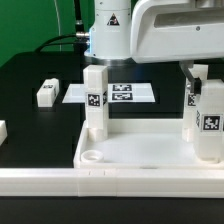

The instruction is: Assemble desk

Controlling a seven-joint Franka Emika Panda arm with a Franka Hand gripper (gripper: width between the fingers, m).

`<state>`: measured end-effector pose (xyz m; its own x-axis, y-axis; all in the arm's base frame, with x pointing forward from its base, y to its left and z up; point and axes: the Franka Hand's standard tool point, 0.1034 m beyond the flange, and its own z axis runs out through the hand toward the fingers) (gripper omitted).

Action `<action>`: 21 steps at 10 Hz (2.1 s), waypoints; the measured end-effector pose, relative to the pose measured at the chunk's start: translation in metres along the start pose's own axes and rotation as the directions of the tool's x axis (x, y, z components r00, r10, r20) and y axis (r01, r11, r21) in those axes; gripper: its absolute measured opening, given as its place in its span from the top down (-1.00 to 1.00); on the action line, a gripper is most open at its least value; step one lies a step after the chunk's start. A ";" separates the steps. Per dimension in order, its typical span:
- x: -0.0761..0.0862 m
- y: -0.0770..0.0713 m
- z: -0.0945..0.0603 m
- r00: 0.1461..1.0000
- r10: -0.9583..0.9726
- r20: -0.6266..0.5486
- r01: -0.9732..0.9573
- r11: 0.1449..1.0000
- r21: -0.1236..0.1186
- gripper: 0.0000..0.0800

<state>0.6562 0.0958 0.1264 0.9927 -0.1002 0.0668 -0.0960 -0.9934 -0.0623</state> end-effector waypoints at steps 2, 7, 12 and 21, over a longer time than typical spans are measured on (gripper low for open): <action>0.000 0.001 0.000 0.985 0.173 0.000 -0.173 0.985 -0.001 0.29; 0.001 0.003 0.002 0.760 0.649 -0.030 -0.649 0.760 0.023 0.28; 0.002 0.005 0.002 0.468 0.884 -0.017 -0.883 0.468 0.032 0.28; 0.000 0.000 0.003 0.797 0.603 -0.030 -0.603 0.798 0.017 -0.62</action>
Offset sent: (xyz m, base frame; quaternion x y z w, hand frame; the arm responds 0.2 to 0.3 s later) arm -0.0164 0.0037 -0.0098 0.0034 0.0127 0.2968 0.9548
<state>0.6568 0.0964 0.1235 0.7313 -0.6805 0.0453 -0.6738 -0.7312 -0.1070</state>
